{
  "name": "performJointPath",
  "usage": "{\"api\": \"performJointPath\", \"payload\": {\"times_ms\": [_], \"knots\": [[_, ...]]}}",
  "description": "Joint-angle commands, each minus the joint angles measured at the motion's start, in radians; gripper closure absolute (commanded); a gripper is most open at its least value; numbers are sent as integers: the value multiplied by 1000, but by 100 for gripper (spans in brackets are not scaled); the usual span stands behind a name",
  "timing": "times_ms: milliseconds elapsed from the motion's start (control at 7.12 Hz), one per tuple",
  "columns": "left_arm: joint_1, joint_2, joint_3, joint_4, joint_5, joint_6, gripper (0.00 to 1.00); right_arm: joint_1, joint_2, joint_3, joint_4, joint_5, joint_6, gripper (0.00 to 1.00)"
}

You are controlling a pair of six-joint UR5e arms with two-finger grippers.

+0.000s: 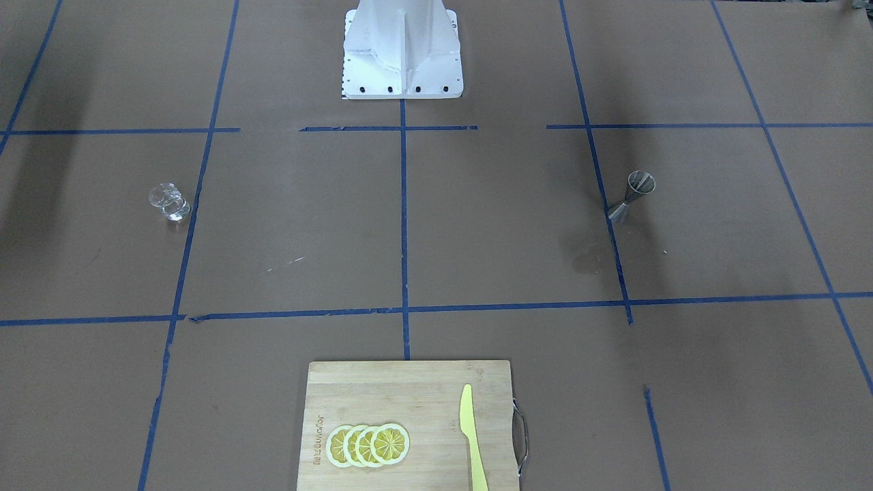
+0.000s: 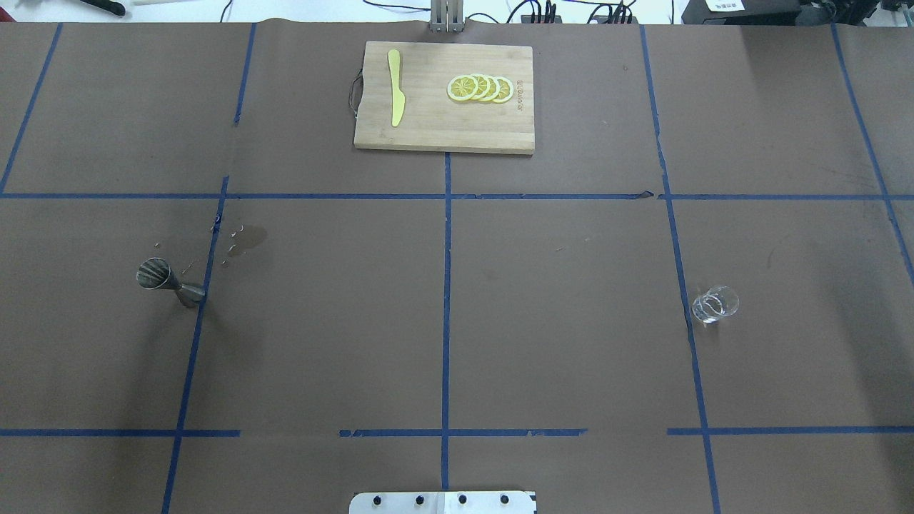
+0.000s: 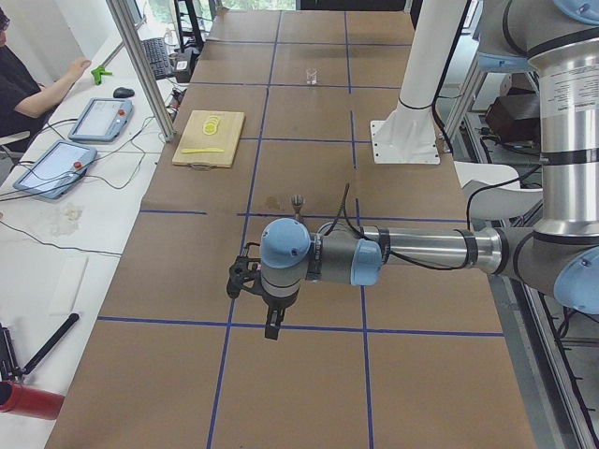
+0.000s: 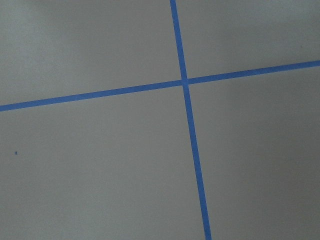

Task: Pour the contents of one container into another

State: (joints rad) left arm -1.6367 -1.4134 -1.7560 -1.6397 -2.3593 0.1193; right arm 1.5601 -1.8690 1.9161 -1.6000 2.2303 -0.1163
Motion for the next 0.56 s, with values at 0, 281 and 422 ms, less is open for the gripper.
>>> {"api": "performJointPath", "payload": {"times_ms": [0, 281, 422], "knots": [[0, -1, -2, 0, 0, 3, 0, 0, 1, 0, 2, 0, 1, 0], [0, -1, -8, 1, 0, -1, 0, 0, 1, -3, 0, 0, 9, 0], [0, -2, -17, 1, 0, -3, 0, -2, 2, -6, 0, 2, 10, 0]]}}
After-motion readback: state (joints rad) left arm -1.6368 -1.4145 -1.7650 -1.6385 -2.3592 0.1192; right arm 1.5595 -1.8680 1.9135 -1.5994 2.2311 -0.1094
